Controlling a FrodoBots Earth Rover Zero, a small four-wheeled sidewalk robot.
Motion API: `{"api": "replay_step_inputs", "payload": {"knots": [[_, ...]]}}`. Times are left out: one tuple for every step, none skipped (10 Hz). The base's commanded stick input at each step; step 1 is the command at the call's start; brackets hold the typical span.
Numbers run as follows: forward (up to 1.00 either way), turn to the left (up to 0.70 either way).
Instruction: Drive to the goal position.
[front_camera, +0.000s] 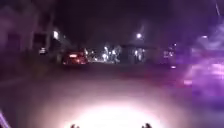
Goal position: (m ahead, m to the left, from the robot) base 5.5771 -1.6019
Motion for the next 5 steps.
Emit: {"api": "replay_step_inputs", "payload": {"knots": [[0.70, 0.00], [0.70, 0.00], [0.70, 0.00], [0.70, 0.00], [0.70, 0.00]]}}
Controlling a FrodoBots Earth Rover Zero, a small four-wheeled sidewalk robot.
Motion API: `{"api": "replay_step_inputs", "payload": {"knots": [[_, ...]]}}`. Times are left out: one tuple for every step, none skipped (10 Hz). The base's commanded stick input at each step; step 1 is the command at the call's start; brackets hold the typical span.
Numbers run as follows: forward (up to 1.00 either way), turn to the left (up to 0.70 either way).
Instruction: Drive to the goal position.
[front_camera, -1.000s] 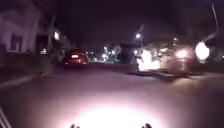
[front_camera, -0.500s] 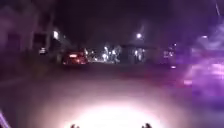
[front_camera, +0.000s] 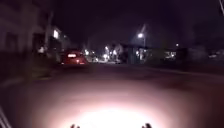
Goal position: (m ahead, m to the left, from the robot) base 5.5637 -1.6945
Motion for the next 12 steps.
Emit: {"api": "replay_step_inputs", "payload": {"knots": [[0.70, 0.00], [0.70, 0.00], [0.70, 0.00], [0.70, 0.00], [0.70, 0.00], [0.70, 0.00], [0.70, 0.00], [0.70, 0.00], [0.70, 0.00], [0.70, 0.00], [0.70, 0.00], [0.70, 0.00]]}}
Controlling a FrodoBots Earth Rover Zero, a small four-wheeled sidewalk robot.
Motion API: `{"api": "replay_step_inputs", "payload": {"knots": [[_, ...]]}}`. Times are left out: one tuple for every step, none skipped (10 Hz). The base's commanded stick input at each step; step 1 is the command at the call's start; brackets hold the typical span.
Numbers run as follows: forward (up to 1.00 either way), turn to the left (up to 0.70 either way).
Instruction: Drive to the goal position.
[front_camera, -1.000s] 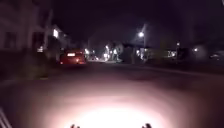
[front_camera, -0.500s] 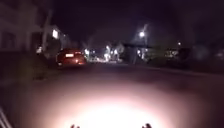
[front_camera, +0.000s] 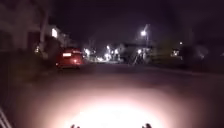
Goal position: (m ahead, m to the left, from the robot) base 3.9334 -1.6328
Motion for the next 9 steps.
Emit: {"api": "replay_step_inputs", "payload": {"knots": [[0.70, 0.00], [0.70, 0.00], [0.70, 0.00], [0.70, 0.00], [0.70, 0.00], [0.70, 0.00], [0.70, 0.00], [0.70, 0.00], [0.70, 0.00]]}}
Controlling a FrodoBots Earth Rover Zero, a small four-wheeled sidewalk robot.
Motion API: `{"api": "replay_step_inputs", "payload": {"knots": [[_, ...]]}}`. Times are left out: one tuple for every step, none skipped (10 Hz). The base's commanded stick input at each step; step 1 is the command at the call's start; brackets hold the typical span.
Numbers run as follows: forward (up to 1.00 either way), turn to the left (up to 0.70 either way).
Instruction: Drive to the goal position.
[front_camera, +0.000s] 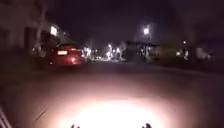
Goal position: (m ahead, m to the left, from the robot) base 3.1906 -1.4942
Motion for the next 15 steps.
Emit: {"api": "replay_step_inputs", "payload": {"knots": [[0.70, 0.00], [0.70, 0.00], [0.70, 0.00], [0.70, 0.00], [0.70, 0.00], [0.70, 0.00], [0.70, 0.00], [0.70, 0.00], [0.70, 0.00], [0.70, 0.00], [0.70, 0.00], [0.70, 0.00], [0.70, 0.00], [0.70, 0.00], [0.70, 0.00]]}}
